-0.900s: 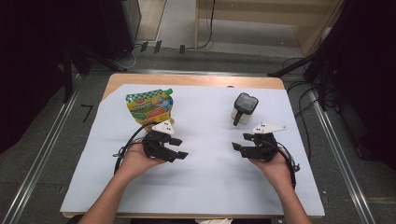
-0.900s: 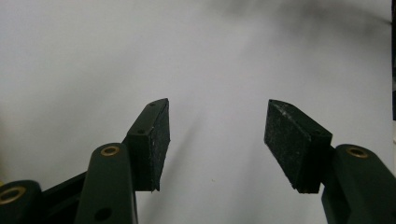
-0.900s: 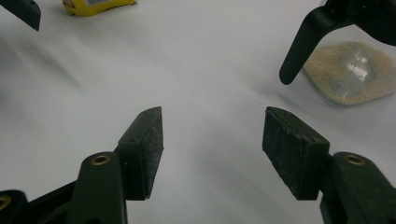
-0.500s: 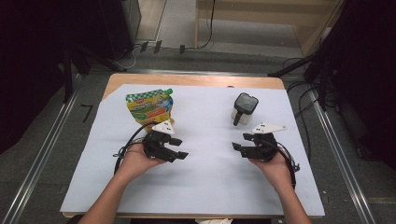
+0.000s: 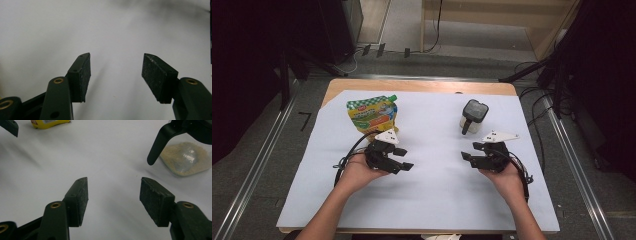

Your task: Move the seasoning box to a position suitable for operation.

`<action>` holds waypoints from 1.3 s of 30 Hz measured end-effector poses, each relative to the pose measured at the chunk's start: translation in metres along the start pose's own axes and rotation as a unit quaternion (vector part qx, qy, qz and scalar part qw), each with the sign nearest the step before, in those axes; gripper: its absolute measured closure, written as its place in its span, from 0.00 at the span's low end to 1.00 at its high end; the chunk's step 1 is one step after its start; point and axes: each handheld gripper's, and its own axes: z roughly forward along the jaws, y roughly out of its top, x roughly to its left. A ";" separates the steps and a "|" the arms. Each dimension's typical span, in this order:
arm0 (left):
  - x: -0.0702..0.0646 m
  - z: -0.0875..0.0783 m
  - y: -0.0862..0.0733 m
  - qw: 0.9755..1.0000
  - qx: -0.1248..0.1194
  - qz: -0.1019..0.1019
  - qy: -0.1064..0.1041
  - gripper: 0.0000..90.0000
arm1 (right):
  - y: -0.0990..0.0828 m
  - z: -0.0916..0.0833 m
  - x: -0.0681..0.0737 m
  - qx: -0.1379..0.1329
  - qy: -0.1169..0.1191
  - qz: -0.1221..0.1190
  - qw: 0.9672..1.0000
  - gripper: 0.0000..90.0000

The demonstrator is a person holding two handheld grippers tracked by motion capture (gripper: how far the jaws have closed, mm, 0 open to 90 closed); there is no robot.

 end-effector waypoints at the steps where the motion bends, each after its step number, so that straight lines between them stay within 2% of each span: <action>1: 0.000 0.000 0.000 1.000 0.000 0.000 0.000 0.46 | 0.000 0.000 -0.001 -0.001 -0.002 0.002 1.000 0.48; 3: 0.000 0.000 0.000 1.000 0.000 0.000 0.001 0.46 | 0.000 0.000 -0.002 -0.003 -0.003 0.003 1.000 0.50; 4: 0.000 0.000 0.000 1.000 0.000 0.000 0.001 0.46 | 0.001 -0.001 -0.007 -0.007 -0.005 0.008 1.000 0.57; 7: 0.000 0.000 0.000 1.000 -0.001 0.000 0.001 0.46 | 0.002 0.000 -0.012 -0.011 -0.007 0.017 1.000 0.63; 8: 0.000 0.000 0.000 1.000 -0.001 0.000 0.001 0.46 | 0.005 0.002 -0.020 -0.012 -0.013 0.025 1.000 0.70; 9: 0.000 0.000 0.000 1.000 -0.002 -0.001 0.001 0.46 | 0.005 0.002 -0.020 -0.012 -0.013 0.025 1.000 0.70; 10: -0.001 0.000 0.000 1.000 -0.002 0.000 0.000 0.46 | 0.005 0.004 -0.027 -0.016 -0.020 0.041 0.999 0.80; 11: -0.001 0.000 0.000 1.000 -0.002 0.000 0.000 0.46 | 0.005 0.004 -0.027 -0.016 -0.020 0.041 0.999 0.80; 13: -0.001 -0.001 0.000 1.000 -0.004 -0.001 -0.003 0.46 | 0.006 0.007 -0.034 -0.018 -0.020 0.047 0.999 0.88; 14: -0.002 -0.001 0.001 1.000 -0.008 -0.003 -0.009 0.47 | 0.010 0.010 -0.040 -0.008 -0.031 0.044 0.999 0.94; 17: -0.003 -0.001 0.001 1.000 -0.012 -0.002 -0.010 0.47 | 0.018 0.015 -0.048 -0.007 -0.040 0.039 0.998 1.00; 19: -0.002 -0.001 0.001 1.000 -0.016 -0.002 -0.014 0.47 | 0.019 0.017 -0.049 -0.005 -0.042 0.039 0.998 1.00; 22: -0.001 -0.003 0.001 1.000 -0.022 -0.005 -0.020 0.48 | 0.023 0.030 -0.057 0.005 -0.044 0.041 0.998 1.00; 29: -0.002 -0.007 0.000 0.999 -0.044 -0.008 -0.030 0.49 | 0.022 0.045 -0.057 0.005 -0.046 0.042 0.998 1.00; 30: -0.002 -0.008 0.000 0.998 -0.045 -0.016 -0.028 0.49 | 0.023 0.047 -0.057 0.007 -0.047 0.044 0.998 1.00; 33: -0.002 -0.010 0.000 0.998 -0.051 -0.024 -0.035 0.51 | 0.023 0.050 -0.056 0.010 -0.049 0.043 0.998 1.00; 34: -0.004 -0.012 -0.001 0.998 -0.057 -0.016 -0.034 0.52 | 0.024 0.052 -0.055 0.010 -0.053 0.044 0.998 1.00; 36: -0.005 -0.013 -0.001 0.998 -0.058 -0.013 -0.034 0.51 | 0.024 0.052 -0.057 0.008 -0.049 0.049 0.998 1.00; 39: -0.006 -0.014 -0.001 0.997 -0.056 -0.020 -0.042 0.51 | 0.025 0.053 -0.056 0.007 -0.047 0.051 0.998 1.00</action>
